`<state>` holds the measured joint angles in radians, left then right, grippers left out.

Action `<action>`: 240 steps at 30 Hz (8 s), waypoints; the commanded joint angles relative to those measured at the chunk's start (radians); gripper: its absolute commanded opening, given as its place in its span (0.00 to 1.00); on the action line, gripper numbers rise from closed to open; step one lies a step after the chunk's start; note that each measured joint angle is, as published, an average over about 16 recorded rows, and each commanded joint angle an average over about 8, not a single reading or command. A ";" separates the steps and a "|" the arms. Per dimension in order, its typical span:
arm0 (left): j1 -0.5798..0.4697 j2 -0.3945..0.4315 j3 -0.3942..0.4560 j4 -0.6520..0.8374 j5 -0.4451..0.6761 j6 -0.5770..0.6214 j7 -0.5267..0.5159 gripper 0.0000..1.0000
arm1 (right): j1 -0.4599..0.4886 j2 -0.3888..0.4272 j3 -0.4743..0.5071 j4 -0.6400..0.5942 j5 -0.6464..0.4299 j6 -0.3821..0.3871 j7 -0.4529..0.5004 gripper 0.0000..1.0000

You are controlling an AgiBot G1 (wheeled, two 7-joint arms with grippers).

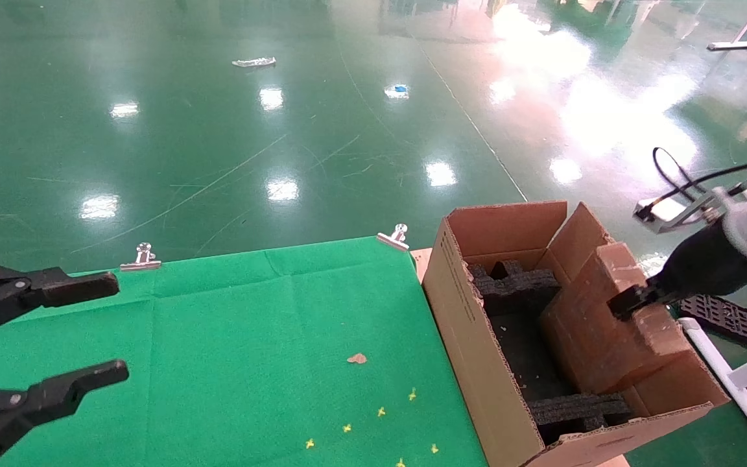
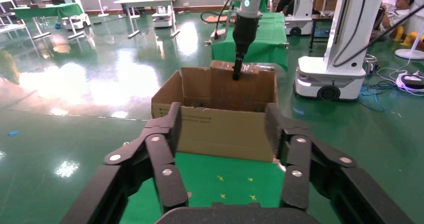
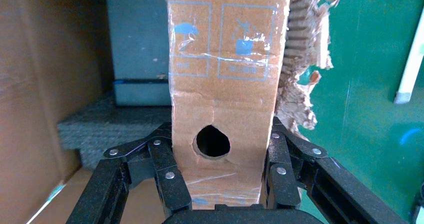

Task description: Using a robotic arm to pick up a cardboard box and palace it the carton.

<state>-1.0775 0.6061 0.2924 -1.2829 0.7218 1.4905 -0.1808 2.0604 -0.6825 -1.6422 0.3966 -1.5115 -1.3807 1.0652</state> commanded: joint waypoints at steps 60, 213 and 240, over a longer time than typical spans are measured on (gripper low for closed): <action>-0.001 -0.001 0.004 0.000 -0.002 -0.002 0.002 1.00 | -0.400 -0.187 0.062 -0.299 0.128 0.354 -0.276 1.00; -0.002 -0.004 0.009 0.002 -0.007 -0.004 0.005 1.00 | -0.983 0.071 1.359 0.885 0.780 -0.114 -0.876 1.00; -0.002 -0.004 0.009 0.002 -0.007 -0.004 0.005 1.00 | -0.981 0.071 1.357 0.884 0.779 -0.113 -0.875 1.00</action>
<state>-1.0796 0.6023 0.3016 -1.2813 0.7150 1.4868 -0.1760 1.0793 -0.6111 -0.2849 1.2805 -0.7329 -1.4941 0.1901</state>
